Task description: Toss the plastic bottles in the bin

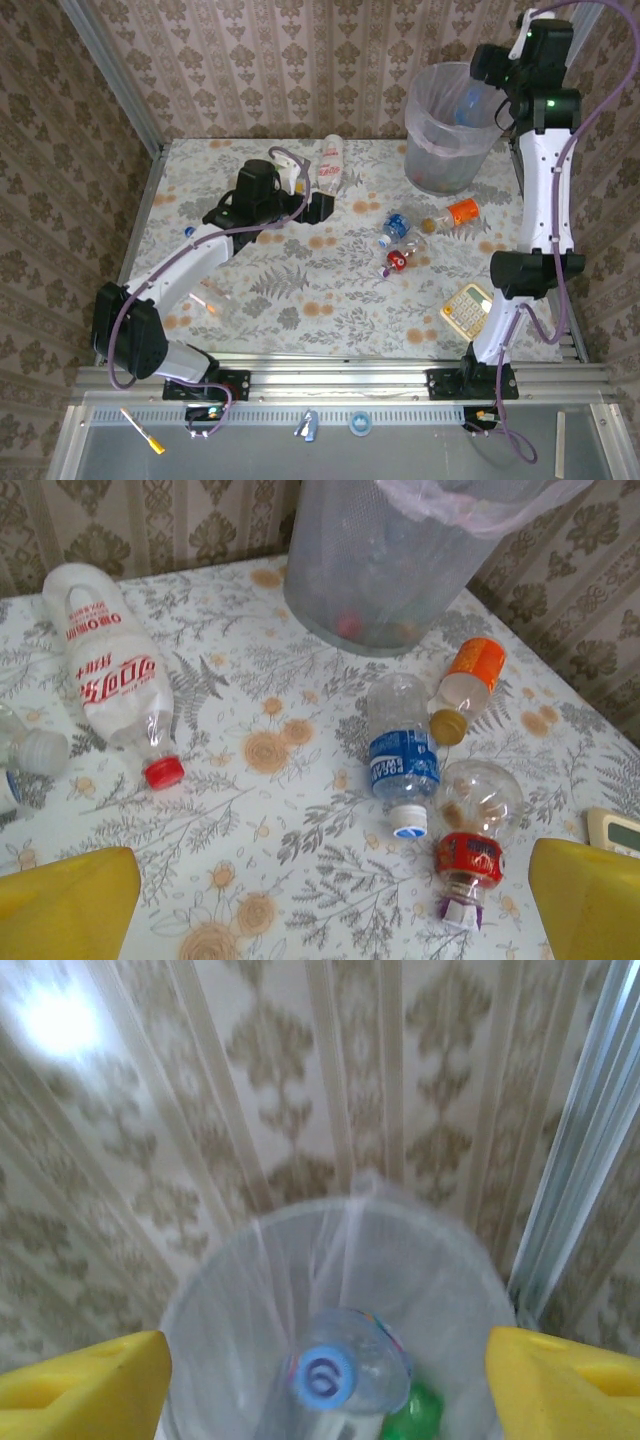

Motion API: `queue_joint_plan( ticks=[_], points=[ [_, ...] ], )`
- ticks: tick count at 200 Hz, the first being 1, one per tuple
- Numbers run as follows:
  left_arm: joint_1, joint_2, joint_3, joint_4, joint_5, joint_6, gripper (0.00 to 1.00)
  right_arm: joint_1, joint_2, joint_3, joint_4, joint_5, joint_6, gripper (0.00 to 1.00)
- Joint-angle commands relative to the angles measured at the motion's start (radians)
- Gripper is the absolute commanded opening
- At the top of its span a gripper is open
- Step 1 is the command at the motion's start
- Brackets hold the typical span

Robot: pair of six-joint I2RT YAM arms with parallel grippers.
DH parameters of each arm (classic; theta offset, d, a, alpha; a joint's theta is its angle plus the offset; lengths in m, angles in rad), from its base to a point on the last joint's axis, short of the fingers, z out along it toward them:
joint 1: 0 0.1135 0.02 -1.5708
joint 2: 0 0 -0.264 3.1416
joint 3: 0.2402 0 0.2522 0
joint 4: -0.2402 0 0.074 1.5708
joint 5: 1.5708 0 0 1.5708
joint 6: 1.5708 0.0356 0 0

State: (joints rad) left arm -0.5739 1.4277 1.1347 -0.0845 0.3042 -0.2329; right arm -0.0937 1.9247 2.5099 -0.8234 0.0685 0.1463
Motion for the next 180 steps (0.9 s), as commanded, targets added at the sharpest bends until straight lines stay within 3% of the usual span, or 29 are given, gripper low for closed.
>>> queue_joint_plan(
  ticks=[1, 75, 180],
  points=[
    [0.014, 0.008, 0.019, -0.040, -0.028, -0.014, 1.00, 0.003, -0.067, 0.045, -0.066, -0.052, 0.024, 0.86],
    [0.048, 0.033, 0.034, -0.105, -0.082, -0.041, 1.00, 0.003, -0.140, 0.017, -0.074, -0.117, 0.010, 0.89],
    [0.108, 0.159, 0.192, -0.417, -0.243, -0.046, 0.99, 0.003, -0.229, -0.060, -0.077, -0.239, 0.002, 0.95]
  ],
)
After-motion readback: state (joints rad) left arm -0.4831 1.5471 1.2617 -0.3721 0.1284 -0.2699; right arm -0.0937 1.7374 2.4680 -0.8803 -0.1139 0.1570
